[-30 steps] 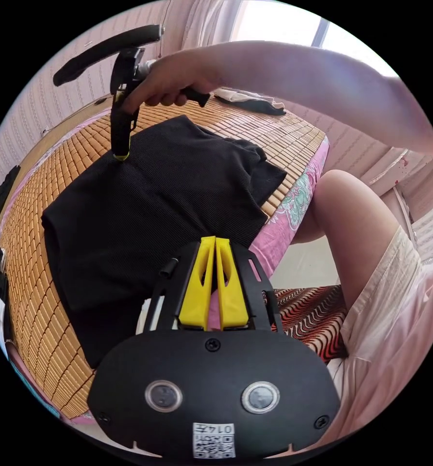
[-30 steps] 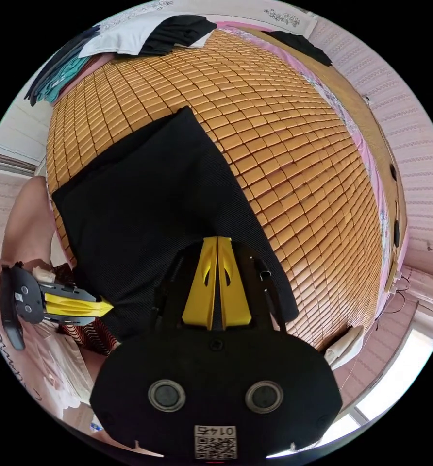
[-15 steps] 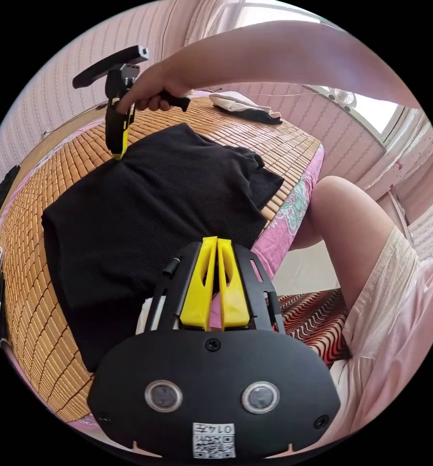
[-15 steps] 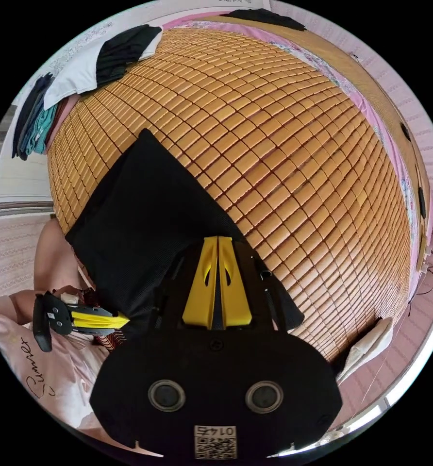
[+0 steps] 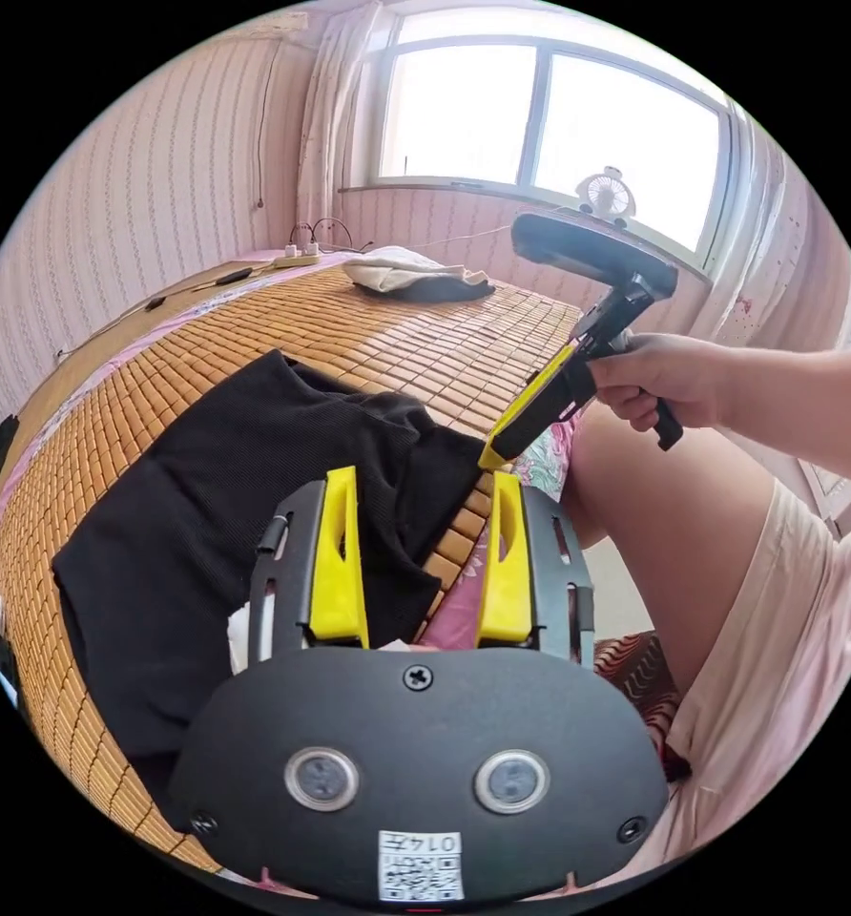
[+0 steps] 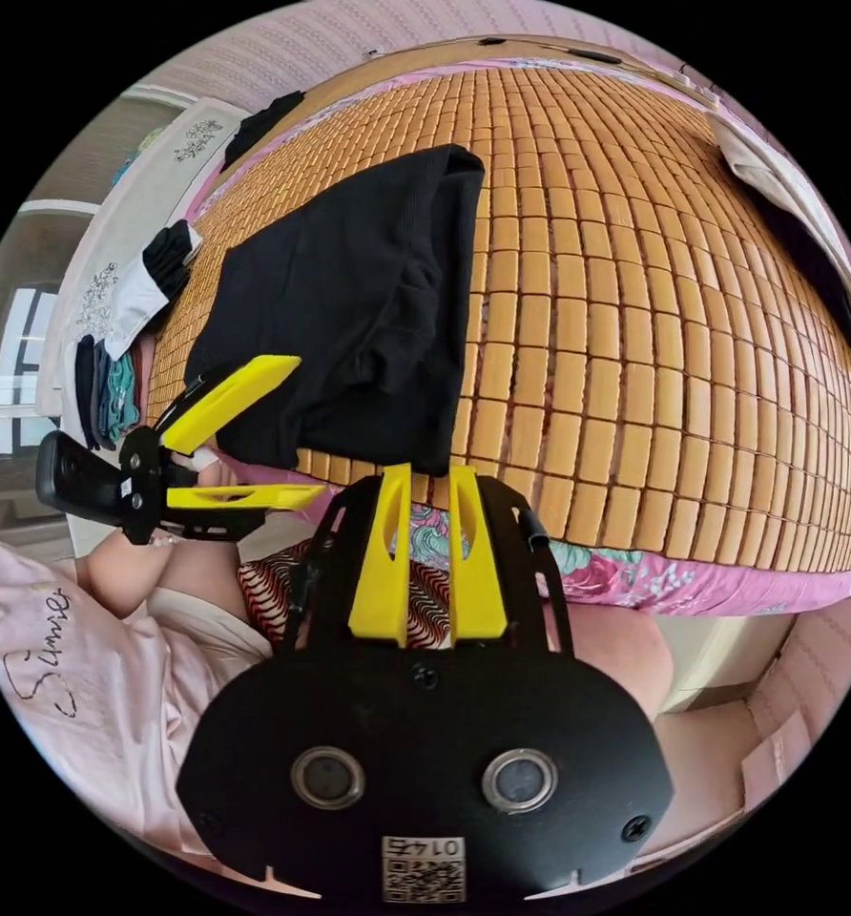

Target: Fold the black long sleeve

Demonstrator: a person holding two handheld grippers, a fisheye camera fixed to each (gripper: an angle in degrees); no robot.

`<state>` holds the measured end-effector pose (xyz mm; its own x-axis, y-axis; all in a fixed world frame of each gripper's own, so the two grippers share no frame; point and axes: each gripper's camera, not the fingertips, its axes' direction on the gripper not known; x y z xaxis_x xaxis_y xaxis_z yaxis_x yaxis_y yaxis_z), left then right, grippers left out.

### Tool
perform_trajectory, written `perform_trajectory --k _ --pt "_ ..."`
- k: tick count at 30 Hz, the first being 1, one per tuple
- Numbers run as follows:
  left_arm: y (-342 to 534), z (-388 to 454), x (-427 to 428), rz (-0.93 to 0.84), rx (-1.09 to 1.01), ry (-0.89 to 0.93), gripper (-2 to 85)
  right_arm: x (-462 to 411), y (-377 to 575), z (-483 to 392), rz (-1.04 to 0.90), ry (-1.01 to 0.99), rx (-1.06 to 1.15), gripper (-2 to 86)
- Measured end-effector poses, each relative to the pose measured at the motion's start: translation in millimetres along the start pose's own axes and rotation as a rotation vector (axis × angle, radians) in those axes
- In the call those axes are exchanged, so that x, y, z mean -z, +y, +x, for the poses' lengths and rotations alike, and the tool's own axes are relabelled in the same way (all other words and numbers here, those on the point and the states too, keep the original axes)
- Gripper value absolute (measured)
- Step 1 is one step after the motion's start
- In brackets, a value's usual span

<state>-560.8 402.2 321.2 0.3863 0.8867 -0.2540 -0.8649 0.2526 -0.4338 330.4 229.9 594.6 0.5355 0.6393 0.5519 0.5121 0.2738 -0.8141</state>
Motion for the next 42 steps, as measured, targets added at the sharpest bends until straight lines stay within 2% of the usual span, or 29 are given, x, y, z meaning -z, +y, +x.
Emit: perform_trajectory --k 3,6,10,13,16,17,20,22,26,29,34,42 --pt "-12 11 -22 -0.045 -0.023 -0.024 21.1 5 8 17 0.032 -0.080 -0.005 2.2" --pt "-24 20 -32 -0.069 -0.024 0.017 18.6 26 23 24 0.107 -0.206 0.042 1.5" --pt "-27 39 -22 -0.165 -0.045 -0.143 4.7 54 50 29 0.139 -0.289 0.134 1.6" --pt "-11 54 6 -0.187 -0.064 -0.051 1.3 63 79 29 0.126 -0.299 0.200 2.9" --pt "13 78 34 -0.211 -0.099 -0.055 0.4 67 109 57 0.218 -0.300 0.082 6.9" --pt "21 85 44 -0.222 -0.097 -0.052 0.2 62 116 73 0.239 -0.303 0.003 11.2" --pt "37 95 69 -0.217 -0.055 -0.062 -0.1 42 124 107 0.239 -0.322 -0.162 17.9" --pt "43 96 81 -0.208 -0.012 -0.067 -0.2 29 128 123 0.244 -0.341 -0.257 19.0" --pt "51 92 104 -0.184 0.066 -0.080 -0.3 20 143 151 0.305 -0.392 -0.402 15.4" --pt "54 91 112 -0.191 0.069 -0.101 -0.4 20 159 164 0.363 -0.468 -0.419 11.8" --pt "56 91 122 -0.191 0.061 -0.109 -0.4 19 160 169 0.342 -0.587 -0.363 3.5" --pt "60 79 153 -0.083 0.082 -0.049 -0.5 78 192 168 0.510 -0.683 -0.288 0.8"
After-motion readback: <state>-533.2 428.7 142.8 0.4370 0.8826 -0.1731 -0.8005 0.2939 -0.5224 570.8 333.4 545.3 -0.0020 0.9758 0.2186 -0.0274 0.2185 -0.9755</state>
